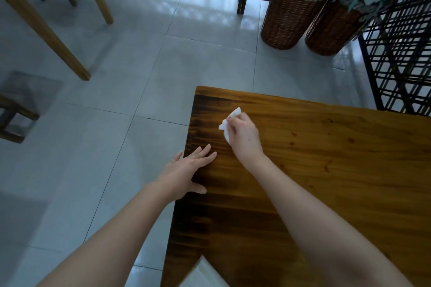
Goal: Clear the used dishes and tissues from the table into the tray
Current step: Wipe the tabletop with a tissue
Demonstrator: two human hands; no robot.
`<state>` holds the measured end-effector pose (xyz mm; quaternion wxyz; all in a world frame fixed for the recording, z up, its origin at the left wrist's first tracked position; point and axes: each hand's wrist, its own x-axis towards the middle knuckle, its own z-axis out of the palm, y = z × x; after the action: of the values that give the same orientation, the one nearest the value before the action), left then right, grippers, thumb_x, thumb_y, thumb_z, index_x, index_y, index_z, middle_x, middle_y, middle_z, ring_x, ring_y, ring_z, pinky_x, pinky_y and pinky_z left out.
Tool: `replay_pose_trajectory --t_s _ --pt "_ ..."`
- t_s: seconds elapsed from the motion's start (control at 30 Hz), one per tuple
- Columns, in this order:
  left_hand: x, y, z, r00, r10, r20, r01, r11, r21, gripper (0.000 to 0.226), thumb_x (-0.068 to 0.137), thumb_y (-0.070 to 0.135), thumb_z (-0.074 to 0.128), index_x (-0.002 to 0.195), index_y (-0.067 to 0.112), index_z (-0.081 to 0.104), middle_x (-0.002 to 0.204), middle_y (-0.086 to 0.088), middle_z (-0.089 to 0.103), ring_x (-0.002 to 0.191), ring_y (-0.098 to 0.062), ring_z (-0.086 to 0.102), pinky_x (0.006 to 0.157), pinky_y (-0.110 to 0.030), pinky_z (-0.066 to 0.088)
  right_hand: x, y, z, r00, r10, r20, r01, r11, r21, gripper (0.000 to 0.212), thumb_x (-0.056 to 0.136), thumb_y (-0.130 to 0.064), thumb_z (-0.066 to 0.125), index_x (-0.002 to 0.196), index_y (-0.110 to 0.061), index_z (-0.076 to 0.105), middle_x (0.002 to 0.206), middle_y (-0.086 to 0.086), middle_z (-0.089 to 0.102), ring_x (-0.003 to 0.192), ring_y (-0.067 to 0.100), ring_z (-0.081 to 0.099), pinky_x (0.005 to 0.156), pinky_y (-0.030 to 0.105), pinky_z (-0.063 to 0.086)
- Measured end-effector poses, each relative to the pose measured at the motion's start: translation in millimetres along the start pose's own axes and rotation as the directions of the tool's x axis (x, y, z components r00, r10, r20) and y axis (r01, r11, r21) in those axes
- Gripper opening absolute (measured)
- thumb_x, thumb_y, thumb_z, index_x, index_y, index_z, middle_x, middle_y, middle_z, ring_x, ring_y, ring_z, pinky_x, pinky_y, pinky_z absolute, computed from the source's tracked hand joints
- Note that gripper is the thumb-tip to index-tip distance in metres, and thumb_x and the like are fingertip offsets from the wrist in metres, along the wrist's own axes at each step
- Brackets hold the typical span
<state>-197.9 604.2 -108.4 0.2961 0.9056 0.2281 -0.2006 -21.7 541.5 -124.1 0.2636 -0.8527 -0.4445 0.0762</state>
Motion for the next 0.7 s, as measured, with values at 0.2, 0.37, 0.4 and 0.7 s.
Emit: replay_pose_trajectory --t_s 0.2,0.37,0.4,0.7 --pt "1 -1 1 1.000 -0.003 -0.006 0.003 1.000 -0.017 0.089 0.085 0.031 0.069 0.148 0.045 0.007 0.157 0.021 -0.006 0.146 -0.009 -0.004 0.115 -0.039 -0.006 22 14 -2 1.000 -0.010 0.011 0.009 0.999 0.049 0.015 0.091 -0.015 0.060 0.099 -0.006 0.070 0.103 0.002 0.061 0.088 0.007 0.056 0.075 0.013 0.049" --pt "1 -3 1 1.000 0.000 -0.009 0.000 1.000 -0.010 0.090 0.084 0.032 0.069 0.148 0.045 0.007 0.156 0.022 -0.006 0.145 -0.005 -0.004 0.114 -0.037 -0.008 41 9 6 0.998 0.035 -0.053 -0.032 0.998 0.056 0.015 0.090 -0.013 0.061 0.097 -0.005 0.070 0.101 0.005 0.062 0.085 0.008 0.056 0.074 0.015 0.048" --pt "2 -2 1 1.000 -0.002 -0.010 0.002 1.000 -0.005 0.090 0.084 0.032 0.069 0.148 0.046 0.007 0.156 0.023 -0.006 0.145 -0.005 -0.004 0.114 -0.038 -0.008 42 5 10 0.999 0.001 -0.039 0.001 0.999 0.051 0.015 0.090 -0.013 0.061 0.098 -0.005 0.070 0.101 0.006 0.063 0.086 0.009 0.057 0.076 0.018 0.051" --pt "4 -6 5 1.000 -0.012 -0.016 0.011 1.000 -0.022 0.092 0.083 0.033 0.071 0.147 0.047 0.007 0.153 0.026 -0.008 0.144 -0.003 -0.003 0.113 -0.037 -0.009 81 -3 19 0.985 -0.170 0.042 0.172 0.984 -0.038 0.020 0.085 -0.012 0.068 0.105 -0.006 0.070 0.105 0.006 0.064 0.089 0.018 0.066 0.079 0.024 0.056"
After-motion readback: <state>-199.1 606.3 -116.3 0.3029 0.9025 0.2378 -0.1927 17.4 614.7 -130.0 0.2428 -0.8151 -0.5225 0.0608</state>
